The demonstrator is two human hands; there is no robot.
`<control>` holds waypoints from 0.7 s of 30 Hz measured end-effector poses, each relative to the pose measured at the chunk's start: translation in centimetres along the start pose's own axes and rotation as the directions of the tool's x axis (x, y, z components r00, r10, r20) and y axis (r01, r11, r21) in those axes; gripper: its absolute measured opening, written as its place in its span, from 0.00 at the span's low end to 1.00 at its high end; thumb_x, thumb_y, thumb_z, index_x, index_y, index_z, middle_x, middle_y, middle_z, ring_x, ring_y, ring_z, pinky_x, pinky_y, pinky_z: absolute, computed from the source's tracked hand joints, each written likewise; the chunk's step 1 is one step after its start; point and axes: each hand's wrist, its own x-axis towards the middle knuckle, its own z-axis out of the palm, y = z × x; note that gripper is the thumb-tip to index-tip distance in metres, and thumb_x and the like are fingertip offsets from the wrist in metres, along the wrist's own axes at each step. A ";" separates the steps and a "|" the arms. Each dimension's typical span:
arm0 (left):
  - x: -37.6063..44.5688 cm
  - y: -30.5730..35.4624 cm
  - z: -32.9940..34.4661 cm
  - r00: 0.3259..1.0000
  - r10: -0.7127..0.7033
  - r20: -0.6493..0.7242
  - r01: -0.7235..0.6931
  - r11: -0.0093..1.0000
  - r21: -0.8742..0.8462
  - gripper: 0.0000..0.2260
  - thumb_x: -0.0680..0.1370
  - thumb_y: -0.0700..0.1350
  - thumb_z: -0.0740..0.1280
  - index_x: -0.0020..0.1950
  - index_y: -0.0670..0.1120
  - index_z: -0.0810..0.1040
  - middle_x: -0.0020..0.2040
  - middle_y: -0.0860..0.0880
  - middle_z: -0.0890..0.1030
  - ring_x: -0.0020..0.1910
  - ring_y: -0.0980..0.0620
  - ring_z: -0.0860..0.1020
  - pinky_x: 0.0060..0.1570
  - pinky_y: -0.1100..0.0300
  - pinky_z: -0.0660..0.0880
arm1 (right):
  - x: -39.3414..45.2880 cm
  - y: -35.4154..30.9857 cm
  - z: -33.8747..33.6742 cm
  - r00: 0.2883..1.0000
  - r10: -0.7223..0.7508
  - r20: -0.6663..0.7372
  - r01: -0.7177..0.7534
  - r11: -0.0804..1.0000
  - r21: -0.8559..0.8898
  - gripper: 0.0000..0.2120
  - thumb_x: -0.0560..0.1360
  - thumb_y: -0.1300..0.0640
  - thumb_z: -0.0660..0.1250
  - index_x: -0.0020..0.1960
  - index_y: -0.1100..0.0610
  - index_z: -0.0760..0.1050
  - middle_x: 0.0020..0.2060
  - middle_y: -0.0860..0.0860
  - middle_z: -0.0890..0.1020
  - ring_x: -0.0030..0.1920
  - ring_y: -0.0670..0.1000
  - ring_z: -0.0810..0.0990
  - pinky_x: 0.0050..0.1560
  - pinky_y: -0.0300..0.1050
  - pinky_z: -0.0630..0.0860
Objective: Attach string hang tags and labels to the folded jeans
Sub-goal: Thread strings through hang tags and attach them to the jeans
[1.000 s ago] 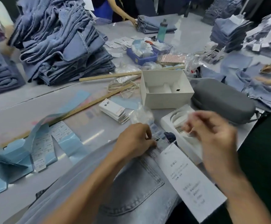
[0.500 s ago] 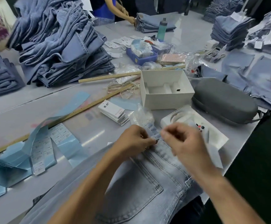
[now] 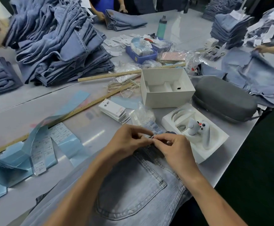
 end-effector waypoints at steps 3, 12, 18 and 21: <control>0.2 -0.2 -0.1 1.000 -0.004 -0.004 0.004 0.994 0.111 0.04 0.79 0.43 0.73 0.51 0.49 0.88 0.37 0.49 0.85 0.31 0.58 0.75 0.34 0.64 0.71 | 0.2 0.4 0.3 1.000 0.000 0.010 0.001 1.000 -0.014 0.04 0.72 0.54 0.77 0.46 0.48 0.87 0.38 0.39 0.86 0.40 0.39 0.85 0.44 0.38 0.81; 0.8 0.0 -0.3 0.996 -0.080 0.040 0.076 0.993 0.090 0.05 0.76 0.39 0.72 0.47 0.47 0.87 0.32 0.45 0.81 0.24 0.54 0.74 0.25 0.64 0.73 | 0.0 0.7 0.3 0.998 0.034 0.048 -0.037 0.998 0.053 0.04 0.73 0.56 0.77 0.46 0.49 0.88 0.39 0.41 0.87 0.42 0.42 0.85 0.45 0.36 0.79; 1.0 -0.2 -0.7 0.992 -0.078 0.096 0.066 0.990 0.123 0.04 0.79 0.42 0.72 0.51 0.44 0.86 0.36 0.46 0.83 0.27 0.54 0.75 0.27 0.64 0.73 | -0.1 0.5 0.2 0.996 0.059 0.065 -0.066 0.993 0.099 0.04 0.74 0.56 0.76 0.48 0.50 0.88 0.40 0.42 0.87 0.42 0.41 0.85 0.44 0.34 0.78; 1.0 -0.3 -0.4 0.996 -0.042 0.084 0.024 0.978 0.207 0.05 0.80 0.43 0.70 0.53 0.46 0.86 0.39 0.44 0.83 0.32 0.55 0.76 0.32 0.61 0.73 | -0.2 0.1 0.0 0.988 0.097 0.117 -0.113 0.983 0.145 0.06 0.76 0.56 0.74 0.48 0.46 0.87 0.37 0.43 0.86 0.38 0.40 0.84 0.40 0.34 0.77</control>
